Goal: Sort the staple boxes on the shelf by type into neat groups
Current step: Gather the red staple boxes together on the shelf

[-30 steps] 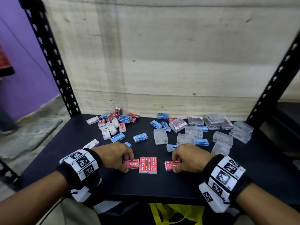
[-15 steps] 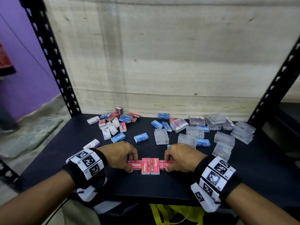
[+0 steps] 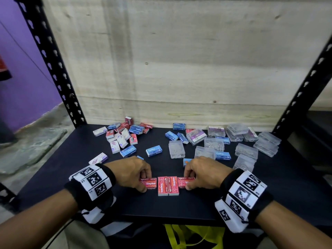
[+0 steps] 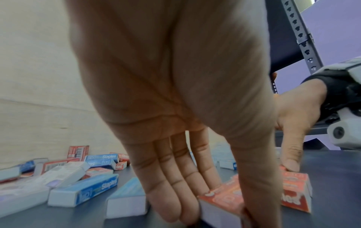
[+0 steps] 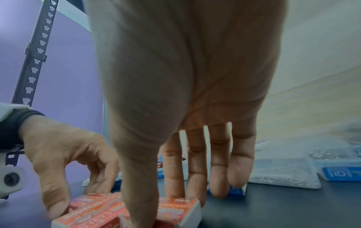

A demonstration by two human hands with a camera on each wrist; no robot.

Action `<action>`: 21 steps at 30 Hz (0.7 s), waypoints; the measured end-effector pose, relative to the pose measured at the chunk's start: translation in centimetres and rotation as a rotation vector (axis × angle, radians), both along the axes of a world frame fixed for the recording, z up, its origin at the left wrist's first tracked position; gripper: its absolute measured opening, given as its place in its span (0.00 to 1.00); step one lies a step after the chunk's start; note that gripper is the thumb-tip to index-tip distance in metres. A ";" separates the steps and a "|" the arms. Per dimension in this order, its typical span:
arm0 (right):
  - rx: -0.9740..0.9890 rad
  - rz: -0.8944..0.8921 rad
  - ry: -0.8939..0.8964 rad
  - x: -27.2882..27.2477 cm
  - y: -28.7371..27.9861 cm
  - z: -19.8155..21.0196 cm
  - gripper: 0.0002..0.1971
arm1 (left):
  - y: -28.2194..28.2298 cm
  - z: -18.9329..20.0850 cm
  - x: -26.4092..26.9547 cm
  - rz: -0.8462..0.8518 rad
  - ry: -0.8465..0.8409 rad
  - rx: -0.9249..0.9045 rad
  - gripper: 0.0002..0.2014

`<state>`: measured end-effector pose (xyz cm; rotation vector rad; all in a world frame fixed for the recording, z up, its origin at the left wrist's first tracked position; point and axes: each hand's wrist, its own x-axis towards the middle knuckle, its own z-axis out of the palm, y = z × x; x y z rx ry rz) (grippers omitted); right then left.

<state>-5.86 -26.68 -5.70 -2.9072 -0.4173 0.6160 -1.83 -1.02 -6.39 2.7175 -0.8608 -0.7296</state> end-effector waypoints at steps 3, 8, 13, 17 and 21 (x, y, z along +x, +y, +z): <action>0.000 0.019 -0.014 0.0 0.2 -0.2 0.19 | -0.1 -0.3 0.0 -0.002 -0.011 -0.023 0.18; -0.004 0.022 -0.011 0.2 0.1 -0.3 0.20 | -0.4 -0.5 0.2 -0.011 -0.014 -0.009 0.19; -0.023 0.027 0.081 0.9 0.4 0.0 0.20 | 0.1 -0.2 1.0 -0.006 0.069 0.014 0.23; 0.002 0.032 0.123 2.7 0.9 1.4 0.20 | 1.9 1.4 3.1 0.107 0.087 -0.025 0.21; 0.032 0.016 0.060 6.2 2.5 2.3 0.19 | 4.7 2.5 6.7 0.223 -0.072 -0.006 0.14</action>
